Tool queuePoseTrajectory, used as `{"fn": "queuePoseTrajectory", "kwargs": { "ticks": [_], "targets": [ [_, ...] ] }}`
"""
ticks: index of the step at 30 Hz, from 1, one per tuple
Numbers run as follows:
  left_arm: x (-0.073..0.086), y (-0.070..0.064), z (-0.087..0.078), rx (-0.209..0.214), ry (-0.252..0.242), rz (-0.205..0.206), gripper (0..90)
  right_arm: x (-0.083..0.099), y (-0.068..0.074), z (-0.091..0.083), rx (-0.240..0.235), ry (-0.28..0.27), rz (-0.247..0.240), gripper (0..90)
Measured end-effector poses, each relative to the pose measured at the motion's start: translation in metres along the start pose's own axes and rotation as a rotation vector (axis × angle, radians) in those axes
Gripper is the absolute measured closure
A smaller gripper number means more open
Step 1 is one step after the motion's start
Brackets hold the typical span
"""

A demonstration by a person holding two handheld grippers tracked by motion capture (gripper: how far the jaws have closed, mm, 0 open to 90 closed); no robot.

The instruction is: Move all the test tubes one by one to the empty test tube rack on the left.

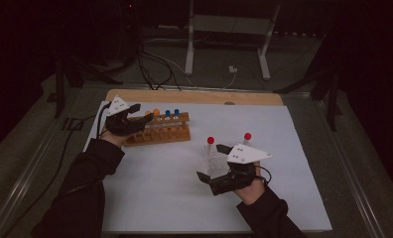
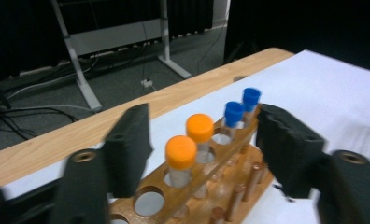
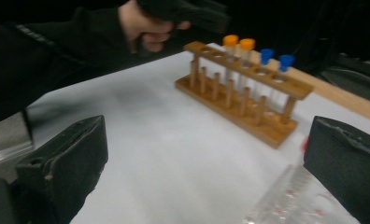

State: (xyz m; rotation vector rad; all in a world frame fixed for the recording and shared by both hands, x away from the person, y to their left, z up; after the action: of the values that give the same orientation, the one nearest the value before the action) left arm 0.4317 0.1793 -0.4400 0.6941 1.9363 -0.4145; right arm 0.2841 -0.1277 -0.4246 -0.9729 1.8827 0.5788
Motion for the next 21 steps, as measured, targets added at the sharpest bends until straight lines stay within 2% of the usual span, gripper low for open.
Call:
{"fn": "queuePoseTrajectory", "kwargs": {
  "ticks": [2, 5, 6, 8, 12, 17, 19, 21],
  "targets": [
    [0.000, -0.006, -0.007, 0.014, -0.011, 0.009, 24.2, -0.001, -0.007, -0.004, 0.020, -0.008, 0.007, 0.0],
    [0.000, -0.016, -0.016, 0.071, -0.010, 0.004, 12.7, -0.001, -0.019, -0.009, 0.063, -0.018, 0.020, 0.0],
    [0.000, -0.020, -0.019, 0.093, -0.008, 0.009, 7.6, -0.001, -0.023, -0.010, 0.079, -0.019, 0.025, 0.0],
    [0.002, -0.029, -0.025, 0.127, -0.011, 0.026, 3.1, -0.001, -0.030, -0.013, 0.093, -0.027, 0.039, 0.0],
    [0.007, -0.042, -0.035, 0.167, -0.025, 0.042, 2.2, 0.003, -0.044, -0.021, 0.149, -0.036, 0.050, 0.0],
    [0.019, -0.057, -0.045, 0.215, -0.024, 0.053, 2.2, 0.017, -0.065, -0.031, 0.226, -0.031, 0.081, 0.0],
    [0.025, -0.063, -0.047, 0.218, -0.017, 0.065, 2.2, 0.024, -0.075, -0.034, 0.269, -0.023, 0.103, 4.7],
    [0.030, -0.068, -0.047, 0.227, -0.012, 0.067, 2.2, 0.030, -0.083, -0.036, 0.310, -0.012, 0.121, 4.9]
  ]
}}
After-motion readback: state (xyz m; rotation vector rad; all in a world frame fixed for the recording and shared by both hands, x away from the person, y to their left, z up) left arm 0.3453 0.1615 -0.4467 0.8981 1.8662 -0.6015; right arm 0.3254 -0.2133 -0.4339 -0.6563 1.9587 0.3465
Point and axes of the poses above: each handheld gripper's, and its own axes: z roughly forward along the jaws, x roughly out of its underside, y roughly to its left, the point moved 4 cm from there along z, roughly forward along the jaws, and after that the axes turned 7 degrees about y, right-handed, at the moved point
